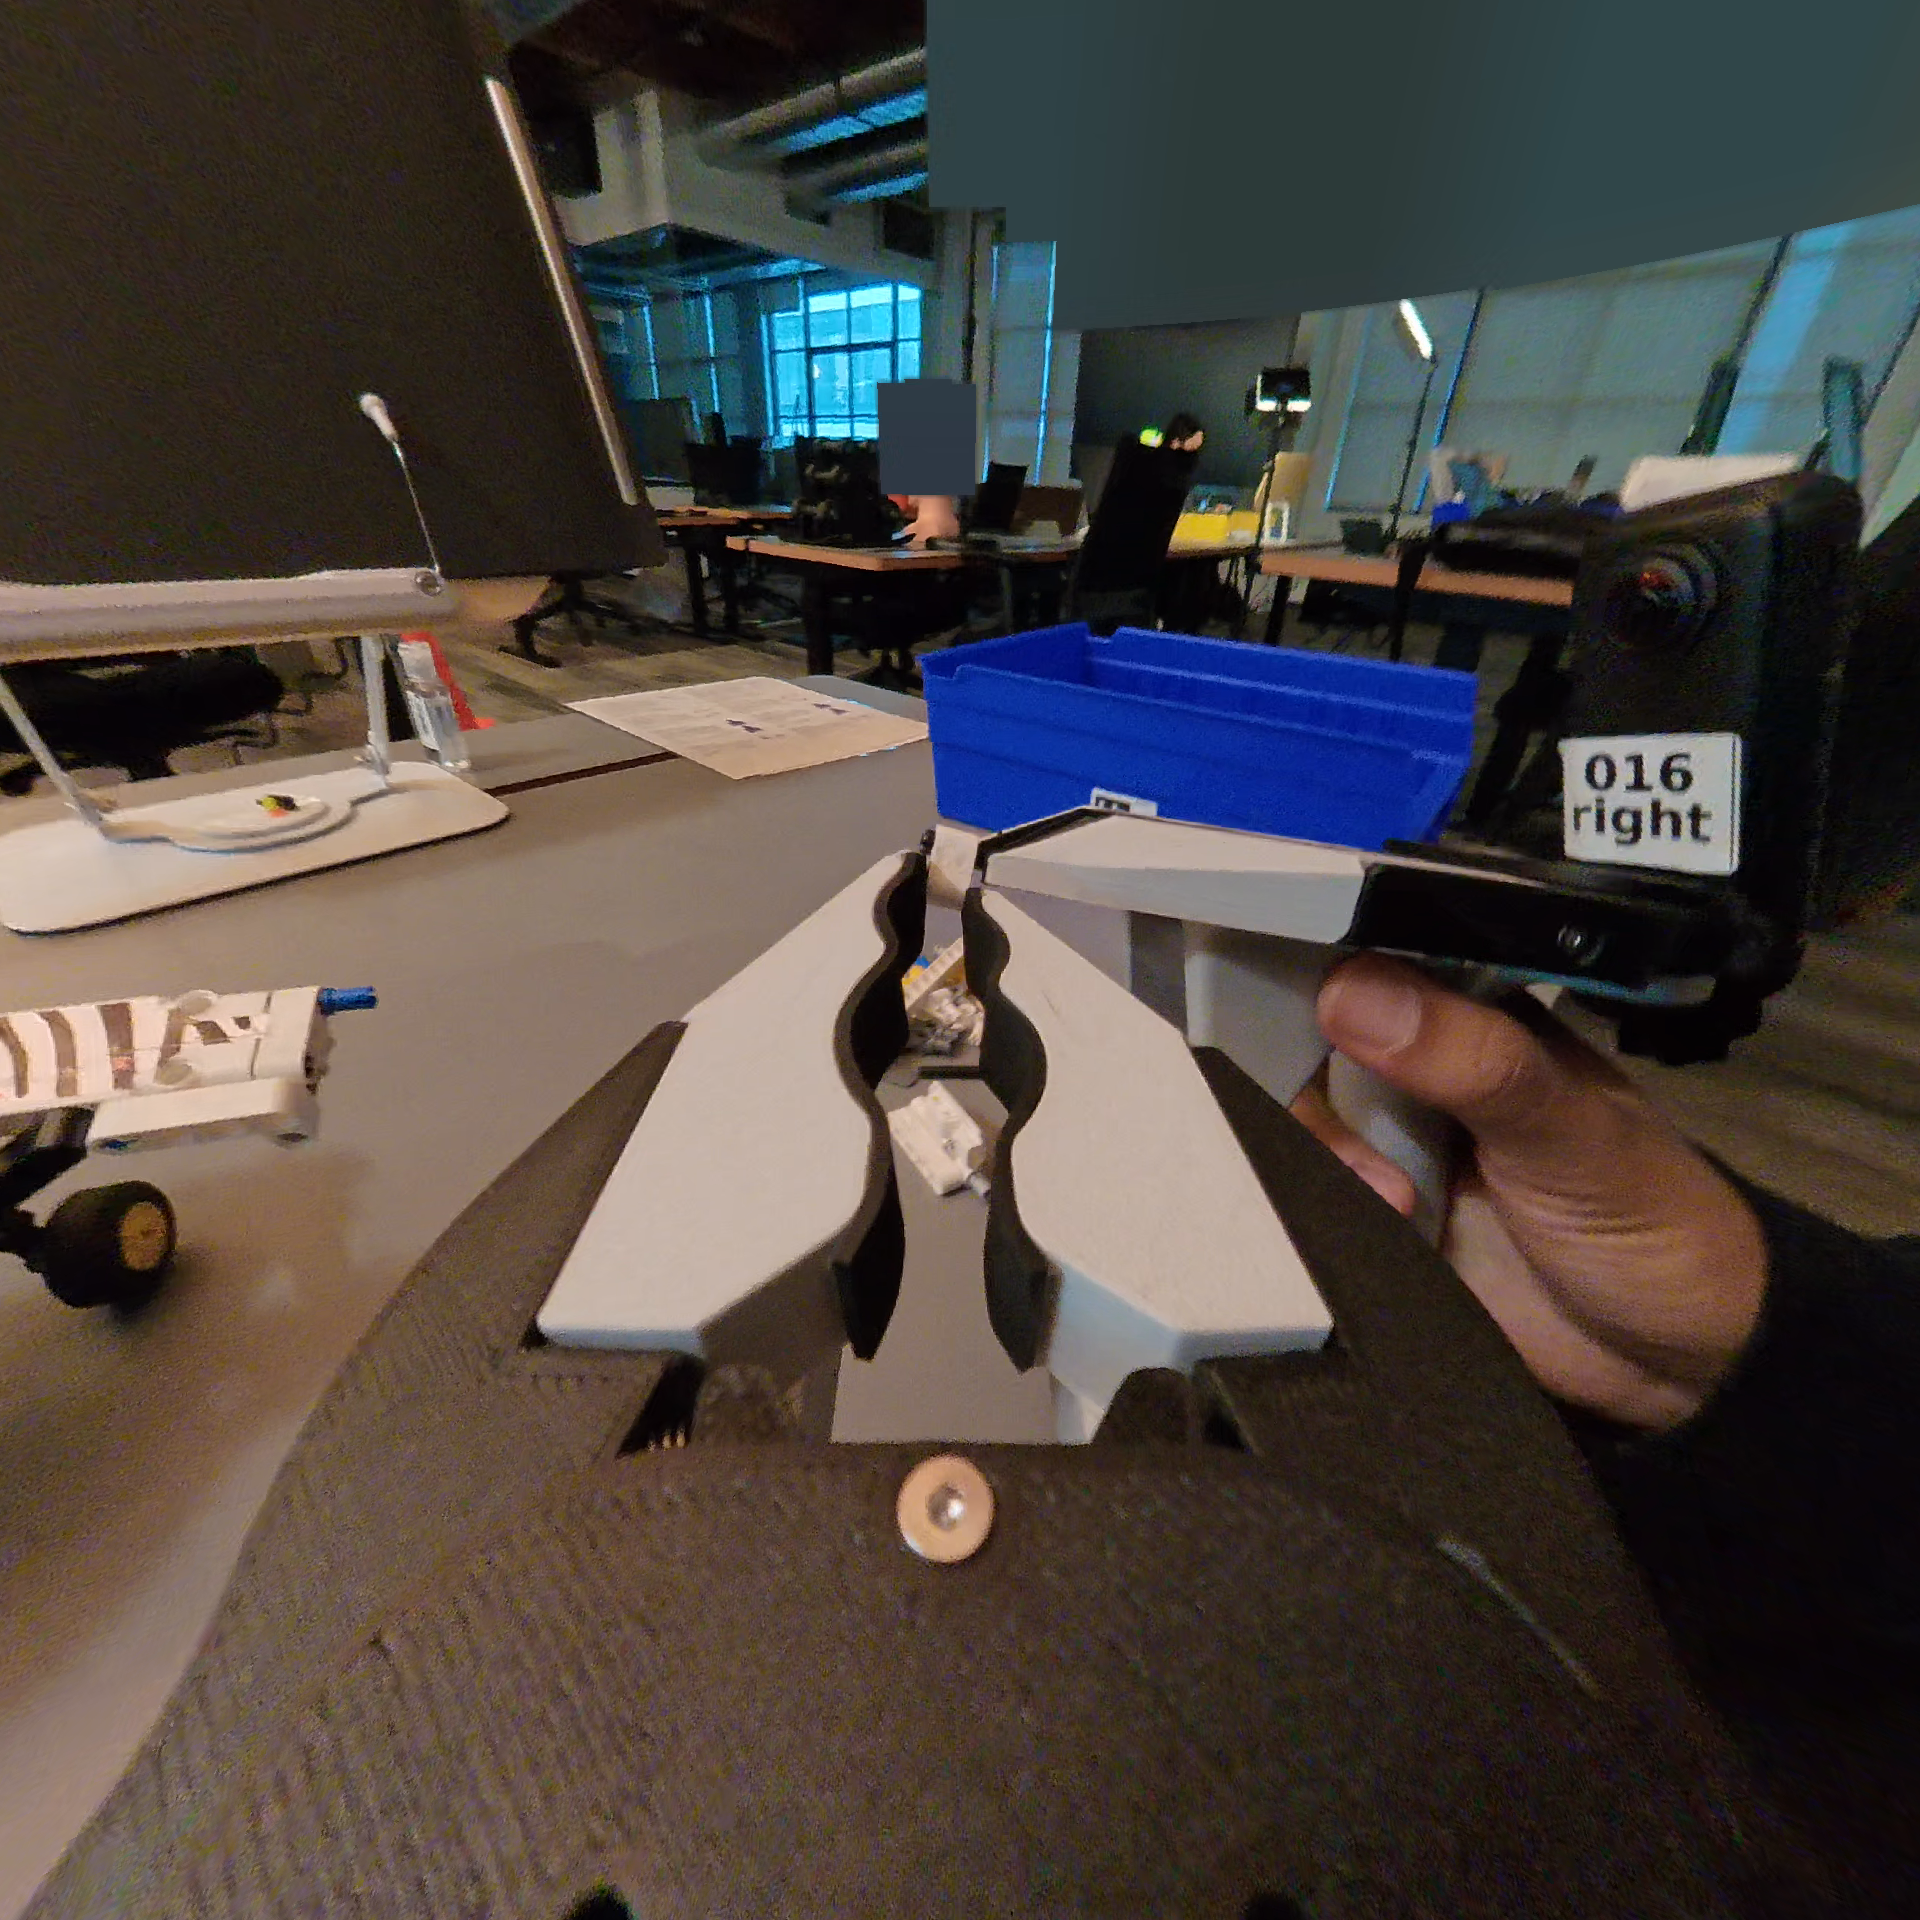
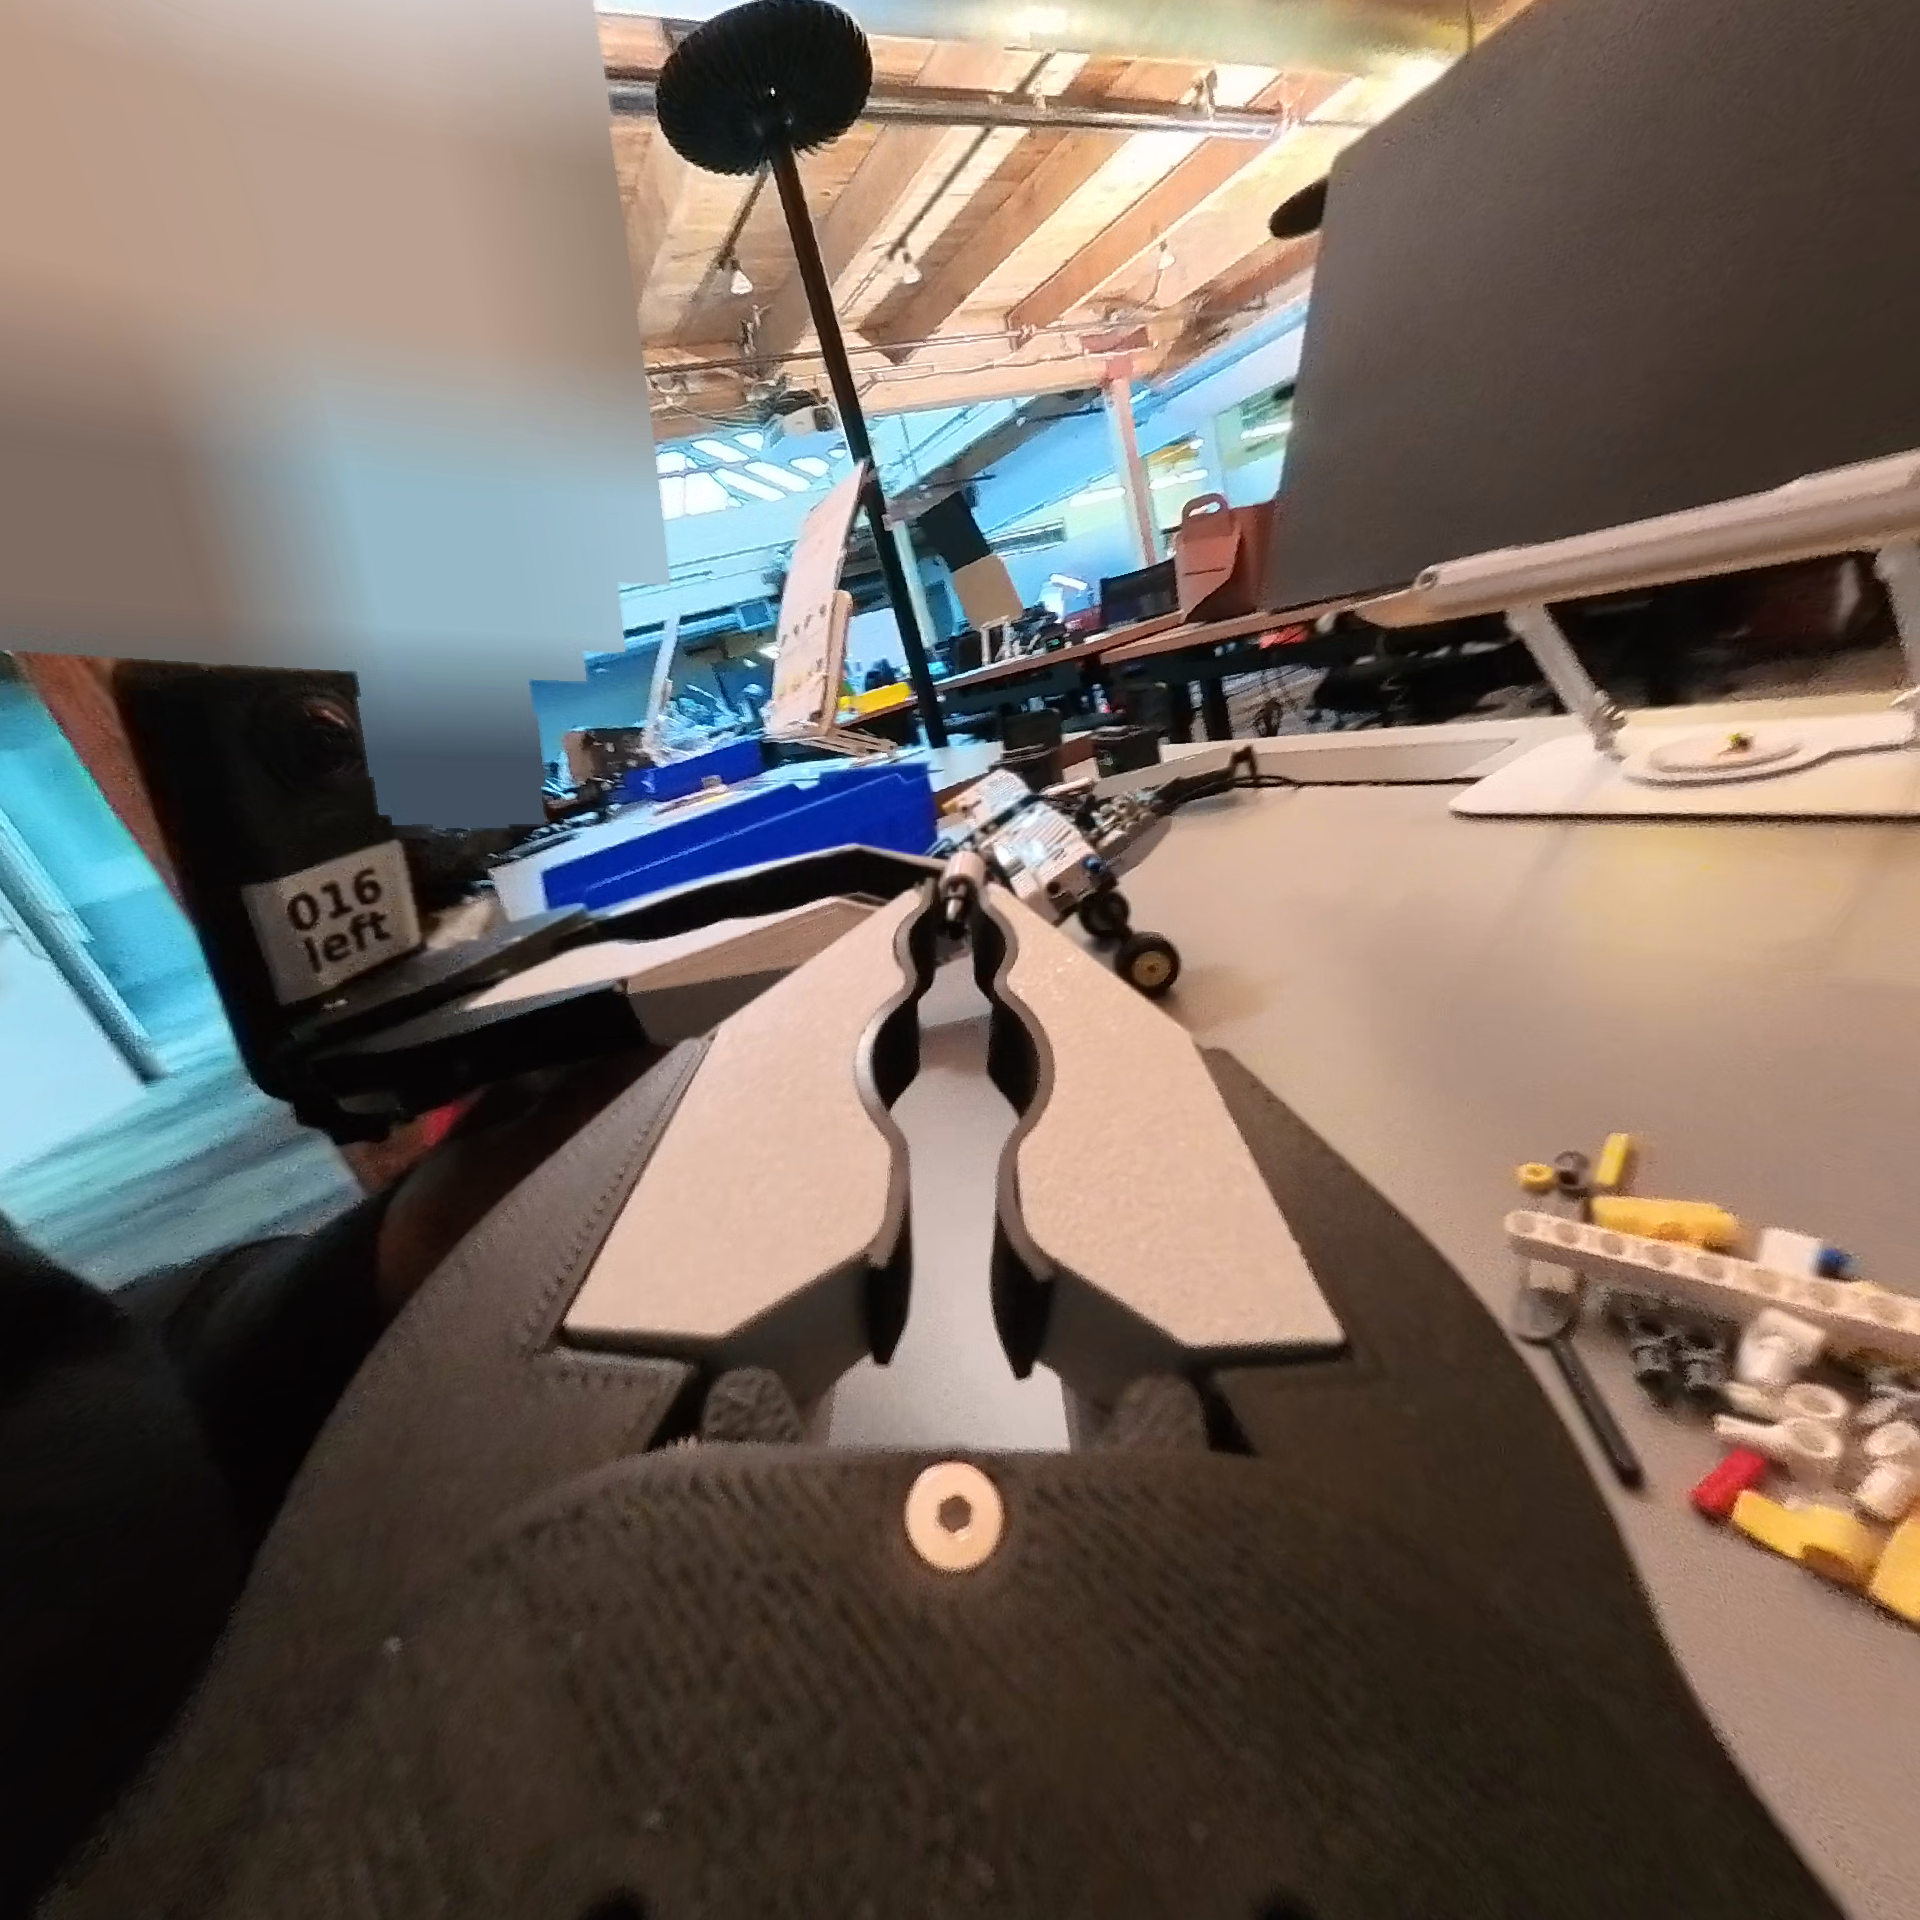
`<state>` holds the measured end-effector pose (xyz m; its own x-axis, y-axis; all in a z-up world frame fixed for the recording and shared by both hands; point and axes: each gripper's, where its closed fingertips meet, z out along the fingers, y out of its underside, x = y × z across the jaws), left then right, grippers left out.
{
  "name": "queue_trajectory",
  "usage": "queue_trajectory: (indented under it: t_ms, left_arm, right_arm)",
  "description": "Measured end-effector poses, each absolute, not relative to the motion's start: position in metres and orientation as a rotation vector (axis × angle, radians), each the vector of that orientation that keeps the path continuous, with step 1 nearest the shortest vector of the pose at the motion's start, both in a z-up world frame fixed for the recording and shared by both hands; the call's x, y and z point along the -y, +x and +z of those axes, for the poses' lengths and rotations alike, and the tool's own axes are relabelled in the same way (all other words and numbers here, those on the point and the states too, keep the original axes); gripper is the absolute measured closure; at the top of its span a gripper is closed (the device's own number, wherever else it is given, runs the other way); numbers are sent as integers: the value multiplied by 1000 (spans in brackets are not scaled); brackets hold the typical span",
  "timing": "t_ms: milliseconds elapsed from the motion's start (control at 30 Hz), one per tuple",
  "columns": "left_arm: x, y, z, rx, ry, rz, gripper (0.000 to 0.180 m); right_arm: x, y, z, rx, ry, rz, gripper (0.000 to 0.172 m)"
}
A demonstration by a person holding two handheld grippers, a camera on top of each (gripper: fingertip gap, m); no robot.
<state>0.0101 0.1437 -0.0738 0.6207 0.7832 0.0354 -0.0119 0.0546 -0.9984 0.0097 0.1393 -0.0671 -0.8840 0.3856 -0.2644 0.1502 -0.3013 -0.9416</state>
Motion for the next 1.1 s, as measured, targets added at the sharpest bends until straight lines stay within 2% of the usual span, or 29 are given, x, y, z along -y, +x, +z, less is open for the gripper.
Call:
queue_trajectory:
  t_ms: [200,400,733,933,1100]
  left_arm:
    - [-141,6,-87,677,-1507,773,177]
    - [-145,5,-112,522,-1785,1010,177]
    - [-150,0,-124,534,-1831,1017,169]
    - [-154,2,-133,406,-1926,1166,176]
    - [-158,5,-135,360,-1944,1168,176]
  right_arm:
    - [-136,7,-85,1948,-816,2417,168]
    - [-140,8,-113,2288,-846,2258,169]
    - [-148,7,-126,2314,-711,1931,169]
    - [-149,13,-136,2435,-666,1829,168]
    - [-154,17,-134,2471,-686,1968,165]
